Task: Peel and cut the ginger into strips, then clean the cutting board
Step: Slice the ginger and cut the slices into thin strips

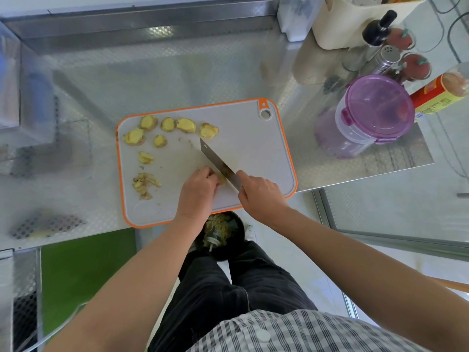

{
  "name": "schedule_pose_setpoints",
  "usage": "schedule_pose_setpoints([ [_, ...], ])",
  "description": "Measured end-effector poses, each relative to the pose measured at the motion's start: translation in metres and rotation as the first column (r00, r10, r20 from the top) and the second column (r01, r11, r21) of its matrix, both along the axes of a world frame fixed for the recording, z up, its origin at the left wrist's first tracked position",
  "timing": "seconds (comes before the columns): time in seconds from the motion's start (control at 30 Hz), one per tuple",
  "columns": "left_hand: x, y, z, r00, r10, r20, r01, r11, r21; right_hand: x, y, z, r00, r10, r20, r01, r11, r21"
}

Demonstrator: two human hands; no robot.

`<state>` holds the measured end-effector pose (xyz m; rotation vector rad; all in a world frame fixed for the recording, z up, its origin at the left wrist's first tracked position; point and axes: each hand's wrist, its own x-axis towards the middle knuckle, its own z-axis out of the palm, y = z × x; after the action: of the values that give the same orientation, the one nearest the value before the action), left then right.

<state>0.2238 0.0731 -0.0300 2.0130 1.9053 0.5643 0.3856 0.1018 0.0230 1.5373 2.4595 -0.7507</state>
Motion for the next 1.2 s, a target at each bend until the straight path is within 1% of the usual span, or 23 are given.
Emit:
schedule_pose_setpoints([
  [0.13, 0.000, -0.003, 0.000, 0.999, 0.037, 0.011, -0.037, 0.999, -0.002, -0.007, 0.009, 0.001, 1.000, 0.004, -0.008, -0.004, 1.000, 0.004],
  [0.23, 0.001, -0.002, -0.002, 1.000, 0.028, 0.013, -0.028, 1.000, 0.004, -0.005, 0.010, 0.004, 1.000, -0.015, -0.008, 0.015, 1.000, 0.022],
  [0.37, -0.001, -0.001, -0.002, 1.000, 0.009, 0.014, -0.009, 1.000, 0.006, -0.003, 0.002, 0.004, 1.000, 0.018, 0.025, -0.019, 1.000, 0.008],
  [0.77, -0.003, 0.002, -0.004, 1.000, 0.006, -0.017, -0.006, 1.000, -0.005, -0.010, 0.003, 0.002, 0.998, 0.025, 0.061, -0.022, 0.999, -0.037],
  [0.87, -0.003, 0.002, -0.003, 1.000, 0.011, -0.020, -0.012, 1.000, -0.021, -0.019, 0.003, -0.006, 0.998, 0.002, 0.066, -0.002, 1.000, -0.003],
  [0.93, -0.003, 0.002, -0.003, 1.000, 0.020, -0.019, -0.020, 1.000, -0.023, -0.021, 0.004, -0.009, 0.998, -0.022, 0.055, 0.022, 1.000, 0.008],
  [1.07, -0.003, 0.002, -0.002, 1.000, 0.015, -0.016, -0.015, 1.000, -0.020, -0.011, 0.004, -0.005, 0.996, -0.082, -0.030, 0.082, 0.996, -0.018],
  [1.2, -0.002, 0.002, -0.002, 0.999, 0.013, -0.050, -0.014, 1.000, -0.021, -0.007, 0.002, 0.004, 1.000, -0.006, -0.023, 0.006, 1.000, -0.017],
])
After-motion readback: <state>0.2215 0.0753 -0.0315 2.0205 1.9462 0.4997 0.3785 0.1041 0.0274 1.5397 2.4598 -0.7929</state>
